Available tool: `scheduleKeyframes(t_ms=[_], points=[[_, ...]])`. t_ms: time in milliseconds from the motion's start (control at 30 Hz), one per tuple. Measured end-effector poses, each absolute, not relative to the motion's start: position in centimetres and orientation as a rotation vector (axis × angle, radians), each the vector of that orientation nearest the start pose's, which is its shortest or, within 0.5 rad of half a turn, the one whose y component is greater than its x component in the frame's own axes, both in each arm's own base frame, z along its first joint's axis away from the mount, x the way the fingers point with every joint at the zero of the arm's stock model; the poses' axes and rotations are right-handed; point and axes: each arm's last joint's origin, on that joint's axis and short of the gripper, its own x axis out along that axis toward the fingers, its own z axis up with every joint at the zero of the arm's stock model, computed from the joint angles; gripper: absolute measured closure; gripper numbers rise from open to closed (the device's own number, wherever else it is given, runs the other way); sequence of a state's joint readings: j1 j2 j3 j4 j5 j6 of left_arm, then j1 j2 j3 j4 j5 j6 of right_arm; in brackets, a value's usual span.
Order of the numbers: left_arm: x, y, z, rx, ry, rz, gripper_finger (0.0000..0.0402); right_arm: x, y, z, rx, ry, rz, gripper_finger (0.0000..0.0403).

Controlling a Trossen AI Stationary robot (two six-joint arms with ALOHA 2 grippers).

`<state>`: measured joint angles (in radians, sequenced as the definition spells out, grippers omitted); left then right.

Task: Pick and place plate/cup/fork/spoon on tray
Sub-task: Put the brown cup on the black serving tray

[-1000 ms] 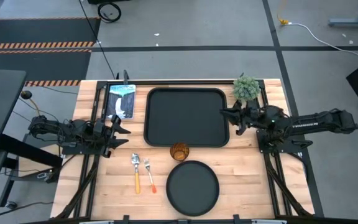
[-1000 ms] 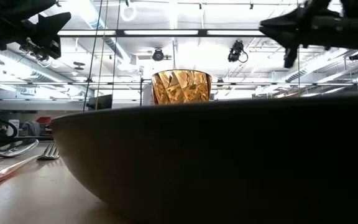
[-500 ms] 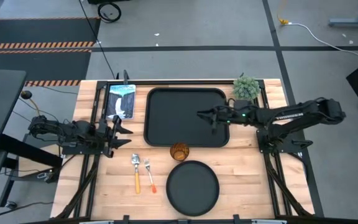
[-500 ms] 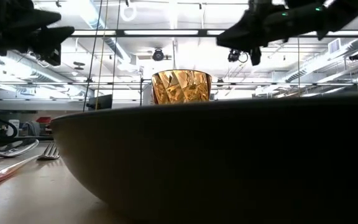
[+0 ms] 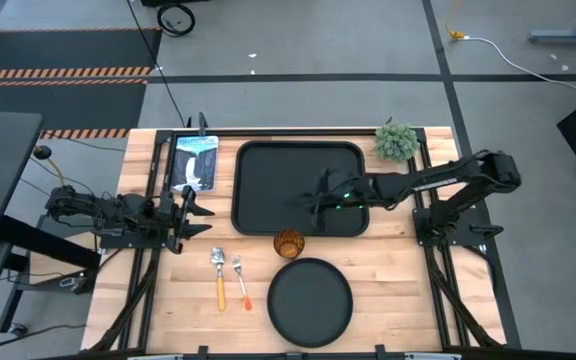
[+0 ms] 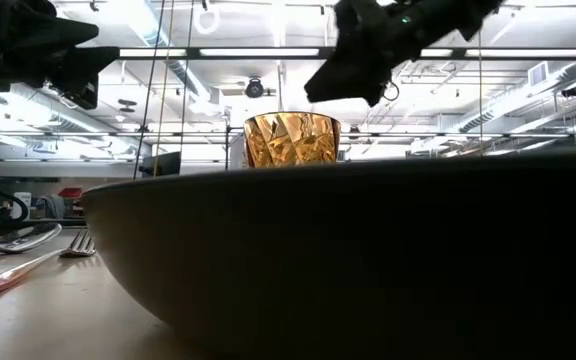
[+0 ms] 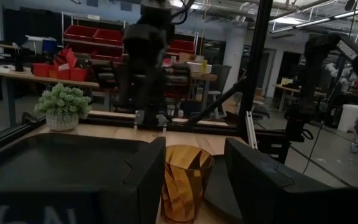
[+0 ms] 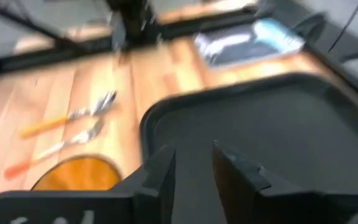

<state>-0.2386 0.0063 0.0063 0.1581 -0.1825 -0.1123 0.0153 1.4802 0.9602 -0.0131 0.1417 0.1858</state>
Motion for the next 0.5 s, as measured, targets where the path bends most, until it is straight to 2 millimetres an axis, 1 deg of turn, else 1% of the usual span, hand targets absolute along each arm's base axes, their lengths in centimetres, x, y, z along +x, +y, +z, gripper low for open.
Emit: scheduleKeyframes(t_ms=[67,133,300,500], points=[[9.5,-1.8,18.0,-0.145,-0.152,-0.065,0.0228,33.2,0.9,24.7,0.144,0.609,-0.162,0.0269],[9.5,-1.8,18.0,-0.145,-0.152,-0.065,0.0228,34.3,1.7,25.1,0.155,0.677,-0.157,0.0259],[9.5,-1.8,18.0,-0.146,-0.153,-0.065,0.0228,36.8,3.6,26.4,0.155,0.782,-0.15,0.025],[9.5,-1.8,18.0,-0.146,-0.153,-0.065,0.0228,39.1,5.0,26.6,0.113,0.932,-0.174,0.0234]])
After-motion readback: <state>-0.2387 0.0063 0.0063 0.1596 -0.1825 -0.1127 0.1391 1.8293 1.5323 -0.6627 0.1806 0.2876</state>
